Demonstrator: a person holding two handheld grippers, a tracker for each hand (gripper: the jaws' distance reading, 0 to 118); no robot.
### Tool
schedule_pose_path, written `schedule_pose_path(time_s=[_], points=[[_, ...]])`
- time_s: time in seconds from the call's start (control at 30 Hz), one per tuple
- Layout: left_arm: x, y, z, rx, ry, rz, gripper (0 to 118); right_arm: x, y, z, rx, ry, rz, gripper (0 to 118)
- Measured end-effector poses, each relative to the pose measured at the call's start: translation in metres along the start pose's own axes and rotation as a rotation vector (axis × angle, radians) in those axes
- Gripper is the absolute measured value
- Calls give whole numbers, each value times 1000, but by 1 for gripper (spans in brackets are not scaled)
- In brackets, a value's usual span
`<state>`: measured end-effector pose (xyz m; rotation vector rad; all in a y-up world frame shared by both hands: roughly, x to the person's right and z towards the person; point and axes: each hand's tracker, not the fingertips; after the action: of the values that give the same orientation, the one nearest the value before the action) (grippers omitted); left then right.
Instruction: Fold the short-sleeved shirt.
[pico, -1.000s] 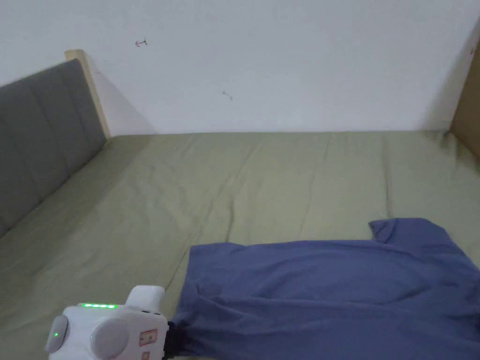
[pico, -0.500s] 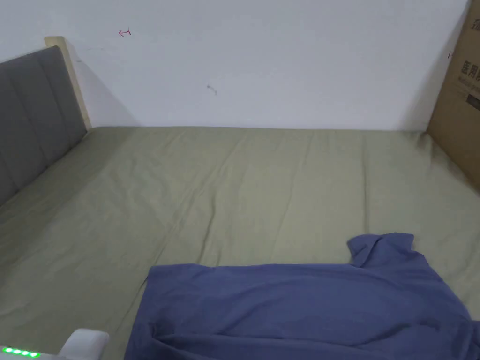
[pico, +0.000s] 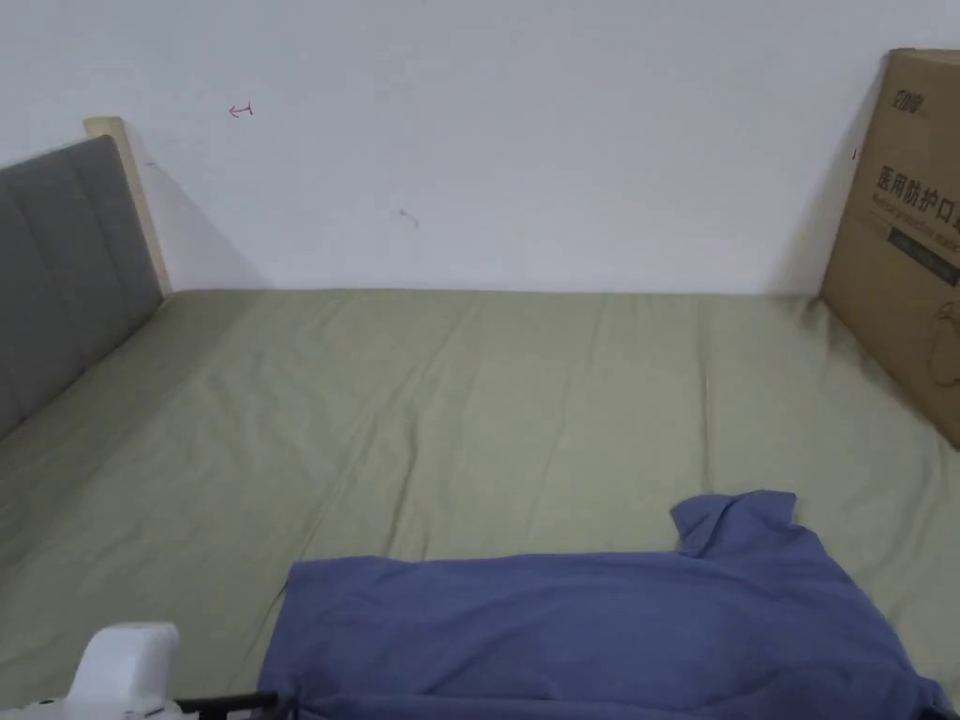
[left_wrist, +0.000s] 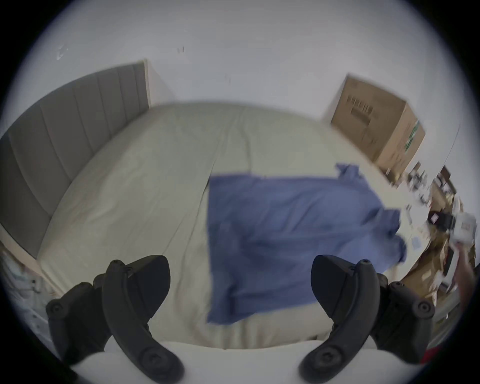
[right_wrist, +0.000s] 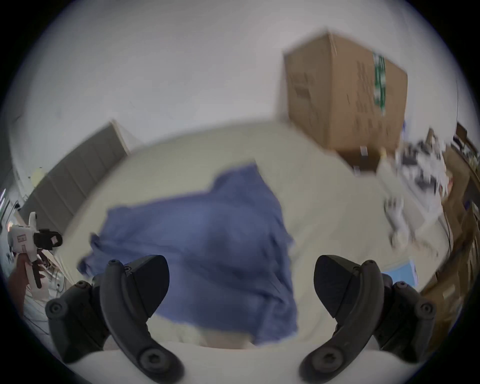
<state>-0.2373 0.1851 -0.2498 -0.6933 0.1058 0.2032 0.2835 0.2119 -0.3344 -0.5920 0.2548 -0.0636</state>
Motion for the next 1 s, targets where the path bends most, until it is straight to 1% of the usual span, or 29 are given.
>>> schedule_pose_path(time_s=[0.03, 0.07, 0.1, 0.13, 0.17, 0.2, 0.23, 0.27, 0.3, 0.33, 0.4, 0.5, 0.57, 0.63, 0.67, 0.7, 0.73, 0.77, 0.83, 0.87, 0.93, 0.97, 1.0], points=[[9, 3, 8, 72, -29, 23, 112, -16, 3, 10, 107, 12, -4, 112], [15, 4, 16, 136, -75, 29, 112, -31, 6, 18, 181, 38, 8, 112], [24, 3, 23, 216, -106, 28, 106, -40, 5, 21, 265, 65, 23, 111], [34, 0, 28, 319, -104, 8, 92, -53, 5, 26, 348, 73, 55, 105], [43, -5, 31, 417, -85, -20, 58, -65, 3, 29, 419, 46, 87, 84], [56, -10, 31, 457, -29, -72, 0, -79, 0, 31, 484, -22, 119, 23], [66, -14, 30, 462, 41, -113, 0, -85, -5, 26, 516, -58, 124, 1], [72, -16, 32, 493, 36, -122, 0, -89, -9, 27, 542, -58, 111, 1], [74, -17, 35, 508, -10, -116, 0, -90, -10, 28, 536, -18, 91, 1], [81, -17, 39, 515, -17, -114, 0, -91, -10, 28, 524, -9, 65, 1], [87, -17, 45, 525, 15, -147, 0, -91, -8, 26, 495, 2, 35, 1], [77, 1, 50, 525, 26, -145, 0, -83, -1, 25, 456, -3, 33, 1], [59, 38, 43, 400, 19, -109, 0, -75, 3, 27, 447, -4, 34, 1], [28, 87, 10, 145, -17, -28, 0, -70, 10, 27, 425, 0, 44, 1], [13, 104, -8, 24, -65, 13, 0, -68, 13, 24, 404, 3, 52, 1], [-5, 117, -32, -82, -163, 57, 0, -66, 15, 21, 391, 5, 57, 1], [-16, 128, -60, -171, -196, 63, 0, -64, 15, 16, 379, 7, 65, 1], [-25, 134, -82, -201, -170, 46, 0, -65, 16, 11, 358, 11, 82, 1], [-39, 135, -128, -236, -61, 3, 3, -65, 14, -5, 298, 6, 130, 1], [-52, 133, -159, -229, -40, 0, 15, -65, 13, -12, 273, 3, 139, 1], [-68, 128, -202, -270, -10, 18, 95, -68, 10, -26, 243, 10, 134, 1], [-75, 124, -220, -300, 3, 45, 118, -68, 9, -33, 224, 19, 130, 1], [-71, 119, -218, -244, -12, 67, 113, -69, 8, -41, 201, 29, 128, 1]])
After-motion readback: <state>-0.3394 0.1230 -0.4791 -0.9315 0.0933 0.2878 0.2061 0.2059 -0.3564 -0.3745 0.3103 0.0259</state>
